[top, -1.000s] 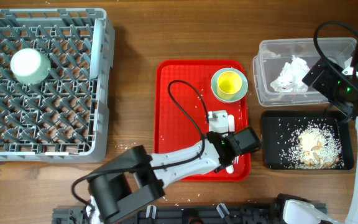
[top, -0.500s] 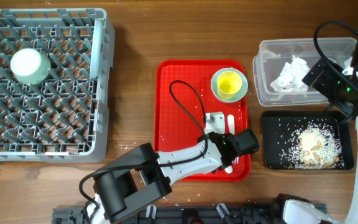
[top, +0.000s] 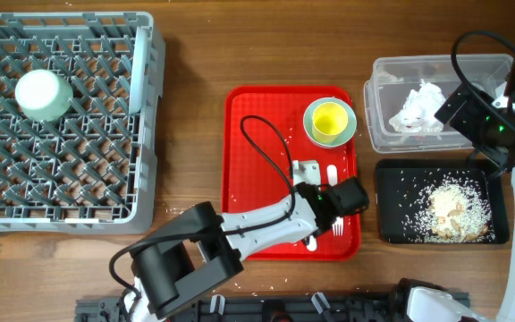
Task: Sort waste into correct bins and load items into the dishwasher rack
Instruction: 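Move the left gripper to the white spoon and grasp it, then carry the white spoon to the dish rack and drop it in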
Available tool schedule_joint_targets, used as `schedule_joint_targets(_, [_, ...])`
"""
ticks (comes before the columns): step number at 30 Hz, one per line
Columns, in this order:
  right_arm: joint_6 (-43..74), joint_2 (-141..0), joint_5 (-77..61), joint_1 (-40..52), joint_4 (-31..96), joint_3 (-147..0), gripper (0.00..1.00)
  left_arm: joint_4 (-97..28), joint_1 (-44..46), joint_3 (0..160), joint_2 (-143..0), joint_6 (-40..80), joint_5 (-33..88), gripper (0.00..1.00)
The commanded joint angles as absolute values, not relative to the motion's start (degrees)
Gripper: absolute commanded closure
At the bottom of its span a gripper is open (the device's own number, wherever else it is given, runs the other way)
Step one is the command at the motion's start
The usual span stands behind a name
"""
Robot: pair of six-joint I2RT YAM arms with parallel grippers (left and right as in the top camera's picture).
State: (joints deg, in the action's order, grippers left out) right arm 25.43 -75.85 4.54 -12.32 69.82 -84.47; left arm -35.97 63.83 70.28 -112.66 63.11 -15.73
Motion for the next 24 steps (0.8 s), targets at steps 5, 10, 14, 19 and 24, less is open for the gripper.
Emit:
schedule_joint_targets(5, [25.6,-75.5,4.2,-12.3,69.7,-85.1,0.00,-37.5,62.9,69.1,-114.1,63.5,-12.0,0.88])
schedule_joint_targets(10, [25.6,-75.5,4.2,-12.3,69.7,-85.1,0.00,-38.5,62.8,69.1,-114.1,63.1,-12.0,0.92])
schedule_joint_targets(14, [25.6,-75.5,4.2,-12.3,69.7,-85.1,0.00,-39.3,62.8,69.1,-113.2,57.0,-12.0,0.96])
schedule_joint_targets(19, [25.6,-75.5,4.2,-12.3,69.7,-85.1,0.00,-42.2,62.2,69.1,-109.7,56.9,-12.0,0.96])
schedule_joint_targets(24, [25.6,-75.5,4.2,-12.3,69.7,-85.1,0.00,-45.4,60.8,69.1,-105.3,53.9,-12.0,0.96])
